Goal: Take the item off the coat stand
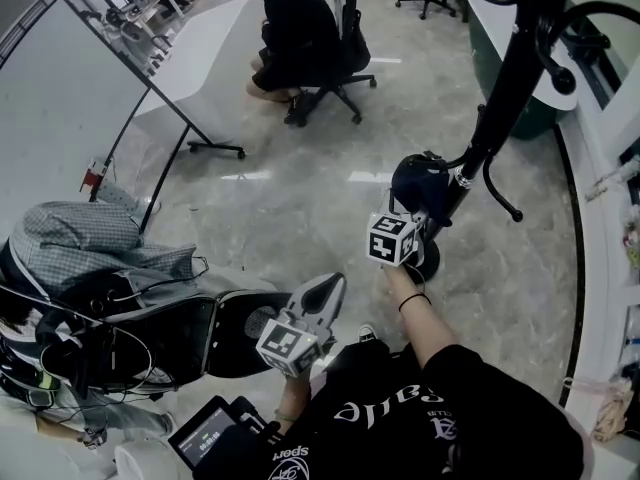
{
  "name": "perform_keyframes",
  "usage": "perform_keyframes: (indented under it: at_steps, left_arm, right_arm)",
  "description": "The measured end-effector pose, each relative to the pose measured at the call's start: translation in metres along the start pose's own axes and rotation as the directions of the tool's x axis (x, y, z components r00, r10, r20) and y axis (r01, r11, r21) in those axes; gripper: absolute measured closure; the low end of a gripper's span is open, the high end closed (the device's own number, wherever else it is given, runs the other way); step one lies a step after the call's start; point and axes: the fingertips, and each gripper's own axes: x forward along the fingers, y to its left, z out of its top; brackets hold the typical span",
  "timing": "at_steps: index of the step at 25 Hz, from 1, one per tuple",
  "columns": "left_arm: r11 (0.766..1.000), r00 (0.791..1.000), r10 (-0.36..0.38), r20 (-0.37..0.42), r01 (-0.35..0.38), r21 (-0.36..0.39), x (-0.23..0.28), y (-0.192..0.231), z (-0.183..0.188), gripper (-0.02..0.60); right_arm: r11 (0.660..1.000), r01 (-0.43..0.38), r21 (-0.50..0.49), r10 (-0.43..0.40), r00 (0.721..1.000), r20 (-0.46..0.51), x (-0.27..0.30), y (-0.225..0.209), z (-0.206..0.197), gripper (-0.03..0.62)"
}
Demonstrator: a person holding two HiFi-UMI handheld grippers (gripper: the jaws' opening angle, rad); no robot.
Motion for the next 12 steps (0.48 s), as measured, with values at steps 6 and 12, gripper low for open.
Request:
perform_keyframes:
  at_steps: [6,12]
  left_arm:
    - [1.0,1.0,-0.013,-0.022,0.013,-0.011,-0.008,0.002,0.007,0.578]
    - [0.999,0.999,-0.035,-0.026,0.035,-0.015,-0.005,0.003,0.005,0.578]
  right_arm:
    - [1.0,-0.012,-0.006,0.013,0.999,0.042,-0.017,0.001,0.005,0.506]
    - [0.981,-0.152,-0.12,0.171,0.97,0.173,-0.049,0.018,0.029,0.523]
